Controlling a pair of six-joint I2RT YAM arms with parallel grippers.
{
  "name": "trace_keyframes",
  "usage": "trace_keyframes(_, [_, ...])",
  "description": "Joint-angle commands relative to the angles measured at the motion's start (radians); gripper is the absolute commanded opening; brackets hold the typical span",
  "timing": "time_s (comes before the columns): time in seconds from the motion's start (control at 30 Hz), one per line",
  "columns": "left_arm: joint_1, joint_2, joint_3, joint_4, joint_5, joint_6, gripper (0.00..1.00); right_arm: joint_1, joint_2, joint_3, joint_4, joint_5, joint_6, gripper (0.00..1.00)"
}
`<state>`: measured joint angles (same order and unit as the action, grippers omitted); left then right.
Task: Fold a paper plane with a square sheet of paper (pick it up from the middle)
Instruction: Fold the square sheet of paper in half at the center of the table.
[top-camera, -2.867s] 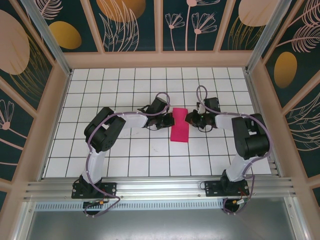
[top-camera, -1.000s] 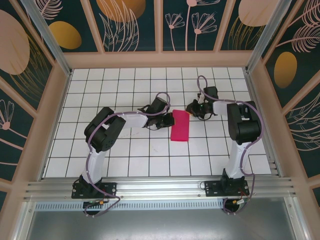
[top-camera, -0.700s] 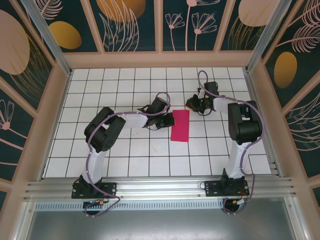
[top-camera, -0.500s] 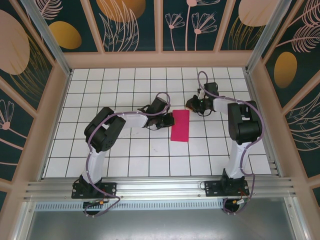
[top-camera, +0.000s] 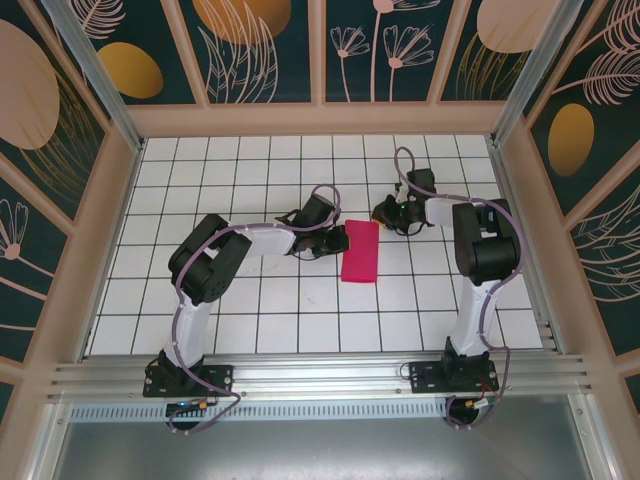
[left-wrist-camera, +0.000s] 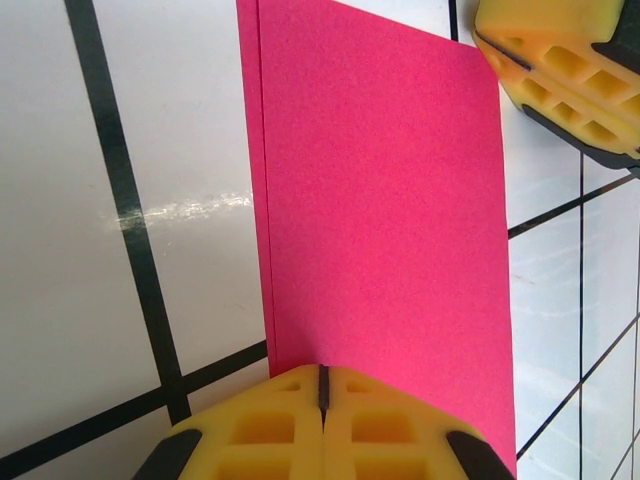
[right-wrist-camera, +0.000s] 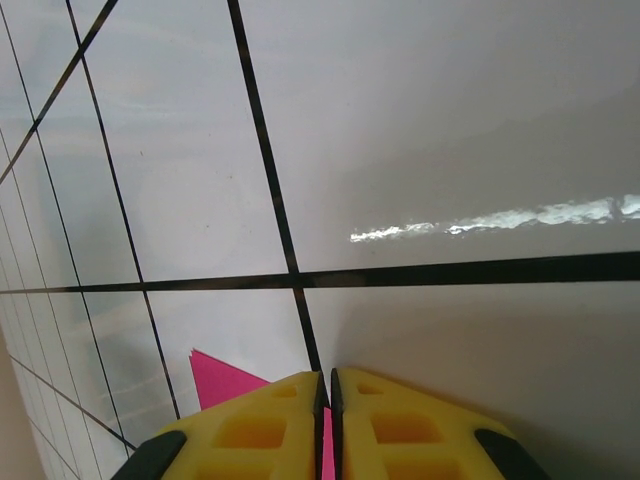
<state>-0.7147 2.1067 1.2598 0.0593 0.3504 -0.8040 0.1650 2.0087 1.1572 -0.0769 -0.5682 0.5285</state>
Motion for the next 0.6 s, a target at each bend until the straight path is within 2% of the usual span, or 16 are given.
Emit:
trace_keyframes(0.0, [-0.008, 0.035, -0.008, -0.088, -0.027, 0.019, 0.00, -0.003, -0.106, -0.003, -0.036, 0.015, -0.023, 0.16])
trace_keyframes(0.13, [-0.009, 0.036, -0.008, -0.084, -0.024, 0.017, 0.00, 0.003, -0.208, -0.114, 0.023, -0.033, 0.007, 0.16])
trace_keyframes(0.23, [-0.009, 0.036, -0.008, -0.082, -0.022, 0.017, 0.00, 0.023, -0.228, -0.178, 0.051, -0.051, 0.015, 0.16])
trace_keyframes(0.57, [-0.008, 0.033, -0.012, -0.079, -0.020, 0.013, 0.00, 0.034, -0.106, -0.184, 0.074, -0.022, 0.004, 0.16])
